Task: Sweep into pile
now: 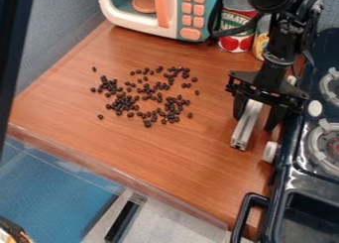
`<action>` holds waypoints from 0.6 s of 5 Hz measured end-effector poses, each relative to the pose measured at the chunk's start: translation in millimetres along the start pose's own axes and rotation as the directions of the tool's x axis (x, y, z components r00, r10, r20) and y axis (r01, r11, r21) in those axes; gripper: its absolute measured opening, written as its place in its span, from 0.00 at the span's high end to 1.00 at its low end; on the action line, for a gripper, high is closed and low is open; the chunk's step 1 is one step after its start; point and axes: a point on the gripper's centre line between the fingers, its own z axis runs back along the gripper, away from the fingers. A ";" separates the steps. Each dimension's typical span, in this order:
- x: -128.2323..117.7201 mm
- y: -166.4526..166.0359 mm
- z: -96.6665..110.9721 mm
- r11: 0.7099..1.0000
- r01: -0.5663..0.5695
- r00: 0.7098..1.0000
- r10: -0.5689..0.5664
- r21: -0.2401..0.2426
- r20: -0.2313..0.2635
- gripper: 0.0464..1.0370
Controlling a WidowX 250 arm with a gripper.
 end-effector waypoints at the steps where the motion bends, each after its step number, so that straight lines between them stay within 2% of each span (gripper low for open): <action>1: 0.7 6.7 -1.3 1.000 -0.020 1.000 0.020 -0.011 -0.013 0.65; 3: -3.0 5.2 -3.1 1.000 -0.014 1.000 0.013 -0.025 -0.022 0.67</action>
